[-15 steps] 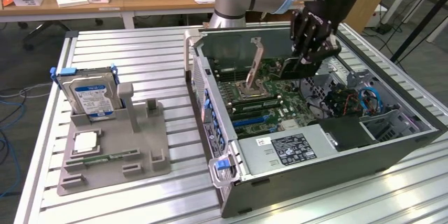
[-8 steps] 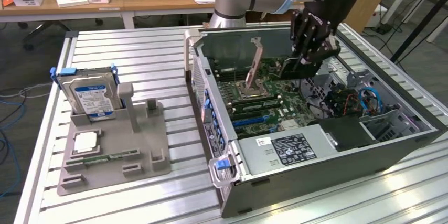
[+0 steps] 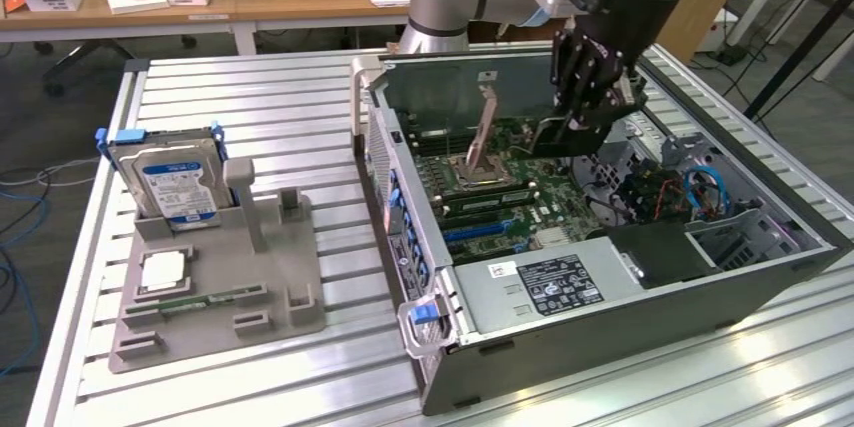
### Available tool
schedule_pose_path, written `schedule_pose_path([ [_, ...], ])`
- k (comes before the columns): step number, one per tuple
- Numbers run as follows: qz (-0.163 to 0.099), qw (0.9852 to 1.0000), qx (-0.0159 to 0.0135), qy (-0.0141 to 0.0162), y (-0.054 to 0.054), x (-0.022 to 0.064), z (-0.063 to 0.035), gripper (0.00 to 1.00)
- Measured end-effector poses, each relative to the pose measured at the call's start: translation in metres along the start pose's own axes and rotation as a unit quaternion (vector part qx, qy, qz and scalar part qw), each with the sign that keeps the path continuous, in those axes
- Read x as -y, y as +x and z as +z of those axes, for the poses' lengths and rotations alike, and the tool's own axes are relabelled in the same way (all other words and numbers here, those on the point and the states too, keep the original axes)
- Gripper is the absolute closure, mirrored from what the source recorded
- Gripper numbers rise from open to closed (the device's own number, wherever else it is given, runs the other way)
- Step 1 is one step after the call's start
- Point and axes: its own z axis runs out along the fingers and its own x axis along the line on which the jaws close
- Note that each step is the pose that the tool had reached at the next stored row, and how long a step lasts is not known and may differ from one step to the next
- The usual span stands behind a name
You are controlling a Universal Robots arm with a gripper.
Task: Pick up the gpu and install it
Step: 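Insert the gpu into the slot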
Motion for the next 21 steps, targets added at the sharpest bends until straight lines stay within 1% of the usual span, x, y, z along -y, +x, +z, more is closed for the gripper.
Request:
schedule_pose_path([
  [1,0.000,1.0000,0.0000,0.0004,0.000,-0.0008,0.0018,0.74],
  [4,-0.001,1.0000,0.0001,0.0032,0.001,-0.0053,0.0073,0.74],
  [7,-0.001,1.0000,0.0002,0.0045,0.001,-0.0108,0.0127,0.74],
  [9,-0.001,1.0000,0.0002,0.0047,0.001,-0.0125,0.0166,0.74],
  [17,-0.005,1.0000,0.0001,0.0045,0.002,-0.0126,0.0311,0.74],
  [21,-0.009,1.0000,0.0000,0.0044,0.002,-0.0145,0.0385,0.74],
])
